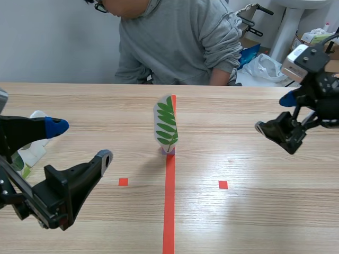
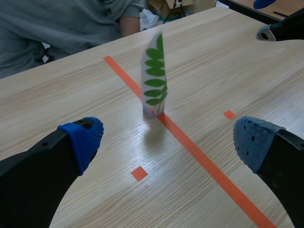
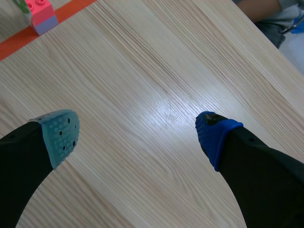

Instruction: Do the leaf sorting experiment

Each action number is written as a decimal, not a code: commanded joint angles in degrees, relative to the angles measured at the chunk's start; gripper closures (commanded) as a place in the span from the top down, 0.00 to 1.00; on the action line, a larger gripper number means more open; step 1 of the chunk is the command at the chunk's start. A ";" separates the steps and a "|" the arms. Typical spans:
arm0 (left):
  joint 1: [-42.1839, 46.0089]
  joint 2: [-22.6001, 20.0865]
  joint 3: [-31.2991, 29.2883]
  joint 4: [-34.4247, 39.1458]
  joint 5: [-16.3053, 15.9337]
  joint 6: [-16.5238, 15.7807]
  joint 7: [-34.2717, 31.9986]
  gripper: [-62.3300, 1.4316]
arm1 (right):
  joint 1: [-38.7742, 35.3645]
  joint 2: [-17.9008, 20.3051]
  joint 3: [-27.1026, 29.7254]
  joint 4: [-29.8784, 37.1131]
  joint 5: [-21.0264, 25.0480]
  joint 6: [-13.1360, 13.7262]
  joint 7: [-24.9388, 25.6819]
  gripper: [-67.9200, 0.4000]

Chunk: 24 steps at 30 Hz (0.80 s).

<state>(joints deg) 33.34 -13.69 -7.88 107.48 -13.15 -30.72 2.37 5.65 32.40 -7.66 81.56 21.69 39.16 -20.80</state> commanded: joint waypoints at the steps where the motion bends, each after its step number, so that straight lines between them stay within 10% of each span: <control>1: 0.15 0.68 -0.52 0.96 -0.79 -0.09 -0.79 0.94 | 4.33 0.57 -2.69 -1.27 0.63 1.22 1.25 0.74; 13: 0.15 0.83 -1.90 0.92 -0.79 -0.07 0.11 0.94 | 21.99 -5.70 -25.53 -14.21 -3.02 0.98 3.17 0.74; 24: 0.15 0.83 -1.90 0.92 -0.79 -0.07 0.09 0.94 | 26.27 -15.13 -30.62 -22.60 -6.97 0.92 7.28 0.74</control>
<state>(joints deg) 33.34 -12.84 -9.67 107.48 -13.15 -30.72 3.20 30.04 17.37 -38.41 58.33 14.55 40.05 -14.13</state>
